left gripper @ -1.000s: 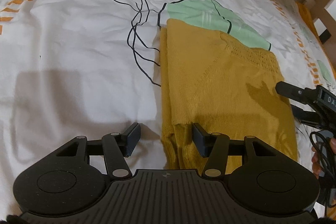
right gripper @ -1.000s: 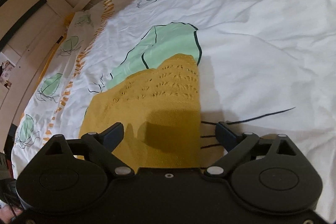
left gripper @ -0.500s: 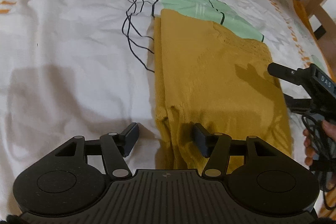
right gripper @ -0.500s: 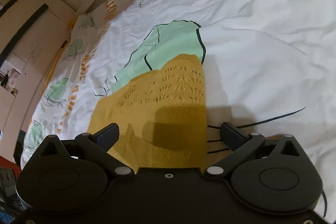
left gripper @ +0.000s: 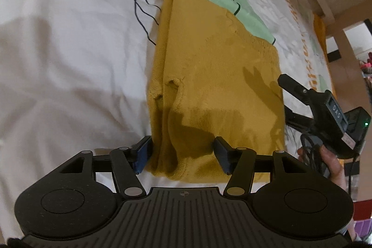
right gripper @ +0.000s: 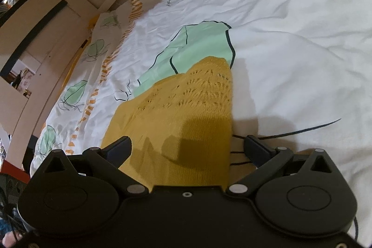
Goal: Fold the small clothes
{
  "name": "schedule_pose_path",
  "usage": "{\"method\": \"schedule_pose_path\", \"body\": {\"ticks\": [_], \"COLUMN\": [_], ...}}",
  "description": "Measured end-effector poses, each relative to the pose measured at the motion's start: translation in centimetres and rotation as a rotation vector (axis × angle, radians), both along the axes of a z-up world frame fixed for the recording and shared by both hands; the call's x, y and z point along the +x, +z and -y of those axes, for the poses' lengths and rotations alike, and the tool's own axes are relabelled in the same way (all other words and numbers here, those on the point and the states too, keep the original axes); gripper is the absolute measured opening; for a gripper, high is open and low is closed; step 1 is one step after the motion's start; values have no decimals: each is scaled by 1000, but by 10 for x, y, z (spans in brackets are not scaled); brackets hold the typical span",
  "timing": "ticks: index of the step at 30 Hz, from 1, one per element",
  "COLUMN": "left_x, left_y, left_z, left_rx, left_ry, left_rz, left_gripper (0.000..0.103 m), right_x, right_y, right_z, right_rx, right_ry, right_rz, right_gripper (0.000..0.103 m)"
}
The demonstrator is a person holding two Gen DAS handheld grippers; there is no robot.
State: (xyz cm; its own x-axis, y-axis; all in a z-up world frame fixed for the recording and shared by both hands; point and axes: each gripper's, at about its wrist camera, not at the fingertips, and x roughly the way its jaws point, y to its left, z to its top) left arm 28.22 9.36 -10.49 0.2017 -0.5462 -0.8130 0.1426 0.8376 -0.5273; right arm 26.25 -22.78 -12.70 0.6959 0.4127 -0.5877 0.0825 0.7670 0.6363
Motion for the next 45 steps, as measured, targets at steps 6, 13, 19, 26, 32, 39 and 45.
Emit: {"method": "schedule_pose_path", "body": {"ticks": [6, 13, 19, 26, 32, 39, 45], "left_x": [4, 12, 17, 13, 8, -19, -73], "left_y": [-3, -11, -13, -9, -13, 9, 20], "left_z": [6, 5, 8, 15, 17, 25, 47], "left_rx": [-18, -104, -140, -149, -215, -285, -311], "left_ry": [2, 26, 31, 9, 15, -38, -158], "left_rz": [1, -5, -11, 17, -27, -11, -29], "left_gripper": [60, 61, 67, 62, 19, 16, 16], "right_x": [5, 22, 39, 48, 41, 8, -52], "right_y": [-1, -6, -11, -13, -16, 13, 33], "right_z": [2, 1, 0, 5, 9, 11, 23], "right_rx": [24, 91, 134, 200, 163, 153, 130], "right_ry": [1, 38, 48, 53, 20, 38, 37], "right_rz": [-13, -3, 7, 25, -38, -42, -99], "right_gripper": [103, 103, 103, 103, 43, 41, 41]}}
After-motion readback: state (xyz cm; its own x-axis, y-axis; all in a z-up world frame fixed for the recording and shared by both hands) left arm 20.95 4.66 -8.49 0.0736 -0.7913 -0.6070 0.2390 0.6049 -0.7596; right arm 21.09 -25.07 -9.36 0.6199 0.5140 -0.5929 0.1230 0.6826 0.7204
